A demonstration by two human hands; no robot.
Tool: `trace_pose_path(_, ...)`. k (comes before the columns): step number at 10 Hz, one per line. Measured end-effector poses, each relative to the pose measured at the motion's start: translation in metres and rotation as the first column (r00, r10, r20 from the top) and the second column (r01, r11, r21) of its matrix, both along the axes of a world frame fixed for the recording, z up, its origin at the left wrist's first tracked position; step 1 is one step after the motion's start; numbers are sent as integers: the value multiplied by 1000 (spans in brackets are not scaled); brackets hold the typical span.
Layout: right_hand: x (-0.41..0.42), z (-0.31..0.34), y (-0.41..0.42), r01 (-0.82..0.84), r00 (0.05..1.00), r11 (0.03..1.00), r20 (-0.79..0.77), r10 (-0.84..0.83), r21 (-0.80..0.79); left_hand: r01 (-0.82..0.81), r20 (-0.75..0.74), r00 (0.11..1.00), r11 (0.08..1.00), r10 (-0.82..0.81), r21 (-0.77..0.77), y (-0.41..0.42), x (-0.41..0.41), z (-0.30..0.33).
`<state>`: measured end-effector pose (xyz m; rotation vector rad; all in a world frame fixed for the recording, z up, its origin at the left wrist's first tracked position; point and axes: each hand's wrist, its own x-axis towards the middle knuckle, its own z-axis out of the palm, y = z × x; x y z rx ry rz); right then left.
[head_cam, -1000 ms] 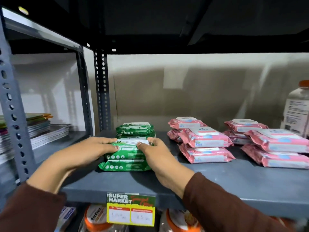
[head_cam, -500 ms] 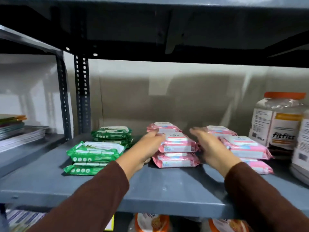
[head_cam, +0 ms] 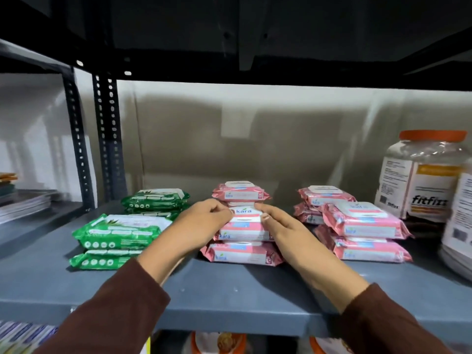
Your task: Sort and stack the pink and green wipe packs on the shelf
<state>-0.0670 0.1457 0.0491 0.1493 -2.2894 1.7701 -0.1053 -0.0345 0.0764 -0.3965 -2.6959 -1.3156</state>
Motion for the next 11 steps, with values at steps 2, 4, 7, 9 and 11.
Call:
trace_pose_path(2, 44, 6, 11, 75, 985, 997, -153, -77, -17, -130, -257, 960, 990, 109, -63, 19, 37, 16)
trace_pose_path(4, 43, 40, 141, 477, 785, 827, -280, -553, -299, 279, 49, 940, 844, -338, 459, 123, 39, 22)
trace_pose_path(7, 29, 4, 192, 300, 951, 945, 120, -286, -127, 305, 234, 909, 932, -346, 194, 196, 18, 4)
trace_pose_path(9, 40, -11, 205, 247, 967, 968, 83, -242, -51, 348, 131, 933, 933, -335, -93, 201, 16, -1)
trace_pose_path(11, 43, 12, 216, 315, 937, 925, 88, -339, 211, 183, -122, 969, 958, -213, -219, 216, 28, 0)
